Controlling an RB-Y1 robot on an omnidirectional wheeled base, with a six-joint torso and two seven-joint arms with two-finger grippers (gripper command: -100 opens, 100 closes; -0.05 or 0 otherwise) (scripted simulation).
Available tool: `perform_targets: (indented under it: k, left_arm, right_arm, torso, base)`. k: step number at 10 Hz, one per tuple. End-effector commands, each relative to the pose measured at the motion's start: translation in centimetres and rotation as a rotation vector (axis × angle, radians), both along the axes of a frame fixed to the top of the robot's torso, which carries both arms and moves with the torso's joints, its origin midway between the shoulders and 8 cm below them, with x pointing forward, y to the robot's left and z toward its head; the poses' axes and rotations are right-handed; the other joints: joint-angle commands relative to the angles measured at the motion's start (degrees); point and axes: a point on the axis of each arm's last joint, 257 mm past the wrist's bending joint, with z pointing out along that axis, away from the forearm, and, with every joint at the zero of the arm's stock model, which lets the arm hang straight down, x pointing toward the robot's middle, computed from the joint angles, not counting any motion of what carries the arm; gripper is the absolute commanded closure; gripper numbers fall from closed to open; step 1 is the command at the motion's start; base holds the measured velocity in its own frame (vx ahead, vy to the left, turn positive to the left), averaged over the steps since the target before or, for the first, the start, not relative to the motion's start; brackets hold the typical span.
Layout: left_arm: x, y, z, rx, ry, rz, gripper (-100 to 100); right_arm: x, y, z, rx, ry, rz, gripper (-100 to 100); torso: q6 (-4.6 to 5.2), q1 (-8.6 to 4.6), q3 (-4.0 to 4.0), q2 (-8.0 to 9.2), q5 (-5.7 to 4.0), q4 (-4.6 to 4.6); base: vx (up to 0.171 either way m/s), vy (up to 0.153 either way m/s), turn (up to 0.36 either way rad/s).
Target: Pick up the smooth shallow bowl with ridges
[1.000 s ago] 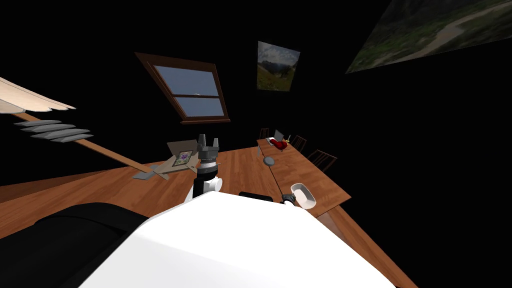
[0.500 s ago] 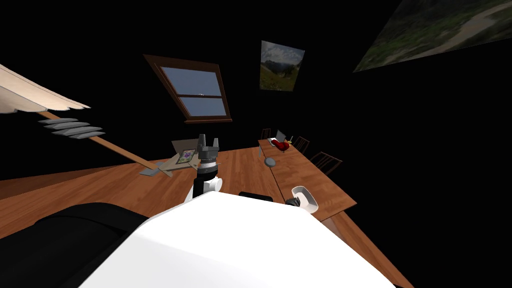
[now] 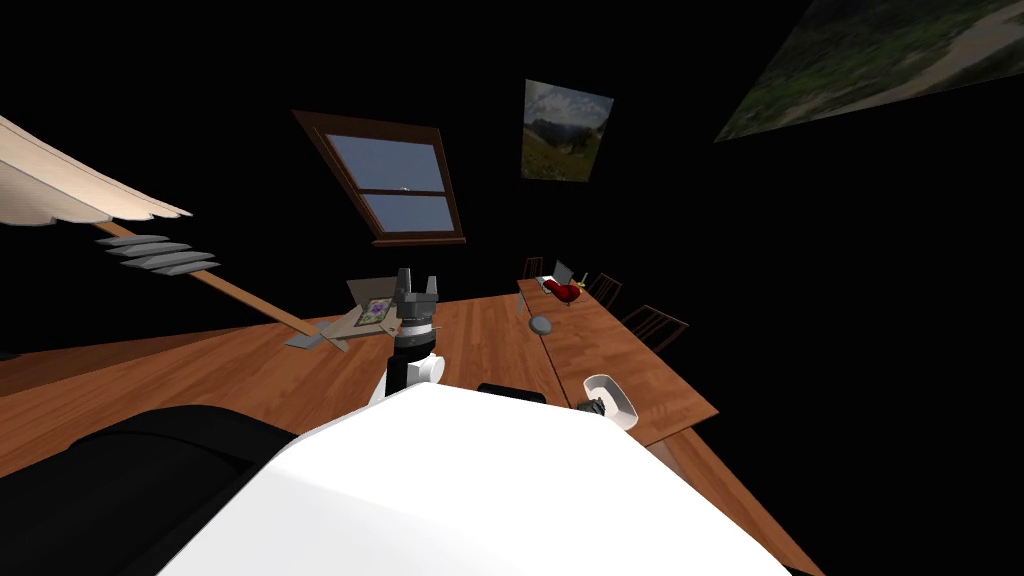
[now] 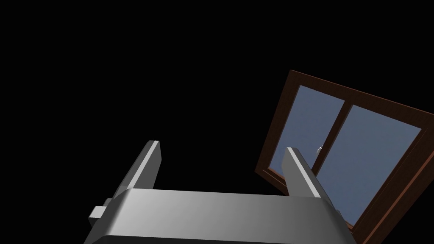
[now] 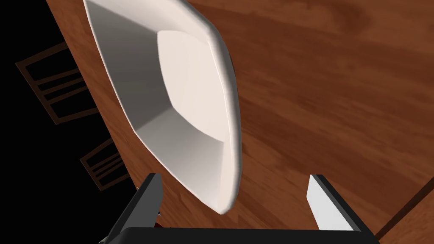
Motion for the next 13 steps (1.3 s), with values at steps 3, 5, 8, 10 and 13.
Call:
perform_targets:
  k: [3,5,8,10,13]
  left_arm:
    - [0.0,0.0,0.0,0.0,0.0,0.0,0]
    - [0.0,0.0,0.0,0.0,0.0,0.0,0]
    - [0.0,0.0,0.0,0.0,0.0,0.0,0]
    - [0.0,0.0,0.0,0.0,0.0,0.0,0]
    - [0.0,0.0,0.0,0.0,0.0,0.0,0]
  right_arm:
    - [-1.5,1.0,-0.5,-0.003,0.005,-0.006,-100]
    - [-1.5,1.0,-0.5,-0.003,0.005,-0.006,-100]
    - [-3.5,2.7,-1.1,-0.004,0.008,-0.014,-100]
    - [-5.5,4.5,-1.5,-0.003,0.007,-0.02,-100]
    - [-6.2,5.0,-1.6,-0.001,0.005,-0.022,100]
  torso:
    - [0.0,0.07,0.01,0.02,0.01,0.0]
    - [-0.01,-0.15,-0.11,-0.19,-0.03,-0.04]
    - [0.0,-0.09,-0.08,-0.14,-0.02,-0.03]
    - [0.0,-0.29,-0.14,-0.25,-0.06,-0.05]
    - [0.0,-0.19,-0.14,-0.23,-0.05,-0.05]
  base:
    - [0.019,-0.023,0.011]
    - [0.052,-0.053,0.013]
    - [0.05,-0.052,0.021]
    - [0.092,-0.11,0.04]
    - [0.062,-0.072,0.018]
